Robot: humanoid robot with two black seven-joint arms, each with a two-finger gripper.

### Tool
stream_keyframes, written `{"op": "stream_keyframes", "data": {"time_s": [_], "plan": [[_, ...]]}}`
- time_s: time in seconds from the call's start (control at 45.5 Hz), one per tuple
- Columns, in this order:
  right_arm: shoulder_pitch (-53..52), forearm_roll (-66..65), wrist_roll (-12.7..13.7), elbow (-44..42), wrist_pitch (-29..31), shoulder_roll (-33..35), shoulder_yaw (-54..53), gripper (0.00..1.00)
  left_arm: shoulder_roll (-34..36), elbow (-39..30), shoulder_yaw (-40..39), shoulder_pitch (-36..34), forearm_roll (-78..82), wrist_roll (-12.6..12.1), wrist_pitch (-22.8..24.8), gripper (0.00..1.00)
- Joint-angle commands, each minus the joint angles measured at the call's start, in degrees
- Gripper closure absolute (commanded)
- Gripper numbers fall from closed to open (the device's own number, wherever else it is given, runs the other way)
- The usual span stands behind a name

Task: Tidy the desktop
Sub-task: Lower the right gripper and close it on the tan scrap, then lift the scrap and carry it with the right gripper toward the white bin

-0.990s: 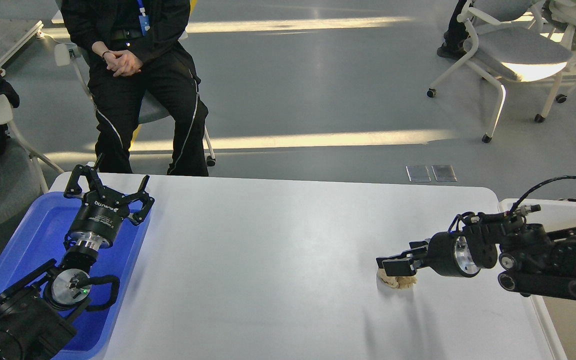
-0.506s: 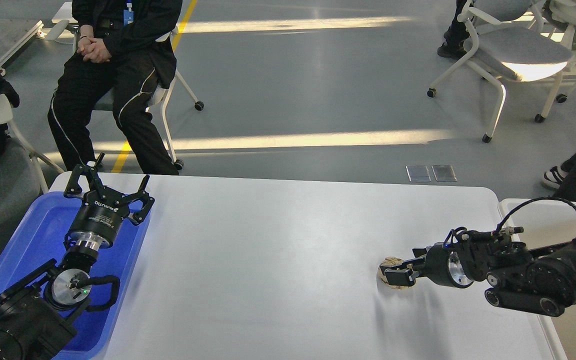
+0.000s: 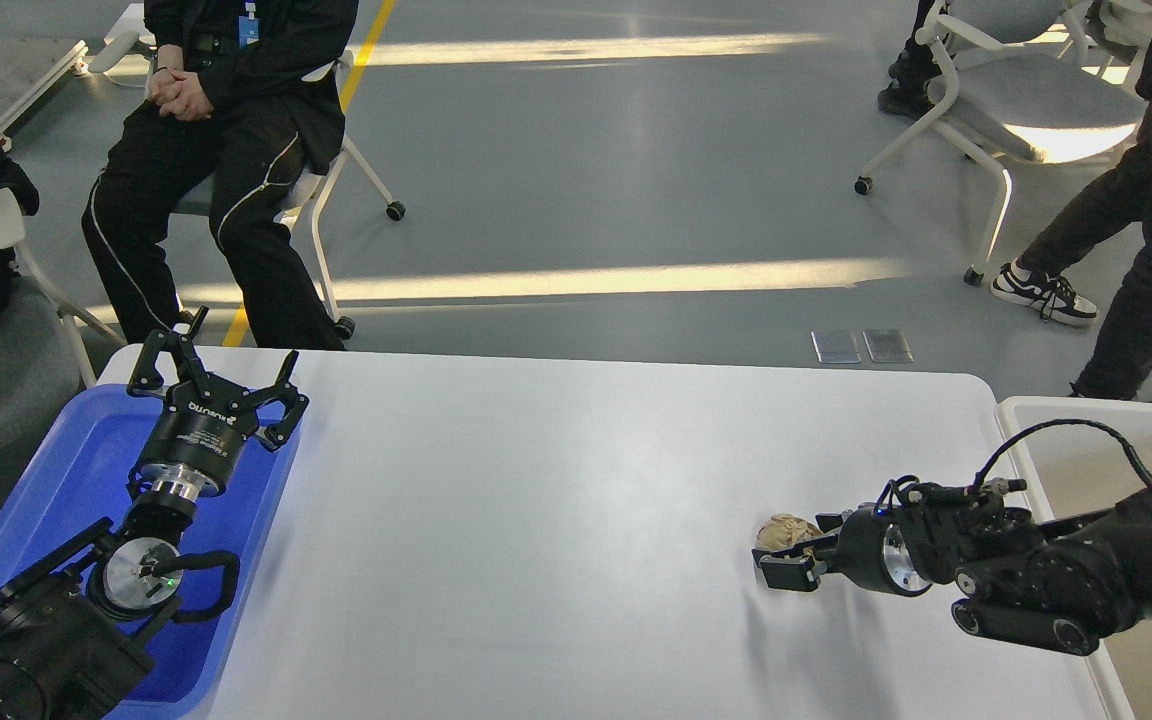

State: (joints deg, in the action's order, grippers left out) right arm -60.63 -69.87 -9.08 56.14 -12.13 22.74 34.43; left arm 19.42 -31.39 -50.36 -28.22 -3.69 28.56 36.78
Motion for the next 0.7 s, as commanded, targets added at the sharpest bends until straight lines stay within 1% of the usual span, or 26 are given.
{"op": "stream_keyframes", "data": {"time_s": [0.0, 0.22, 0.594, 0.682], "plan": [[1.31, 0.0, -0.06, -1.82, -0.53, -0.5, -0.06, 0.0, 0.0, 0.01, 0.0, 0.0, 0.0, 0.0, 0.04, 0.0], [2.1, 0.17, -0.06, -4.02, -0.88, -0.77, -0.06, 0.0, 0.0, 0.01, 0.0, 0.0, 0.0, 0.0, -0.04, 0.0], [3.33, 0.26, -1.55, -6.21, -2.28, -4.46, -0.06, 0.0, 0.0, -0.07, 0.0, 0.0, 0.0, 0.0, 0.05, 0.0], [3.41, 0.26, -1.9, -6.65, -2.63, -4.55, 0.03, 0.02, 0.0, 0.01, 0.0, 0.0, 0.0, 0.0, 0.05, 0.0]]}}
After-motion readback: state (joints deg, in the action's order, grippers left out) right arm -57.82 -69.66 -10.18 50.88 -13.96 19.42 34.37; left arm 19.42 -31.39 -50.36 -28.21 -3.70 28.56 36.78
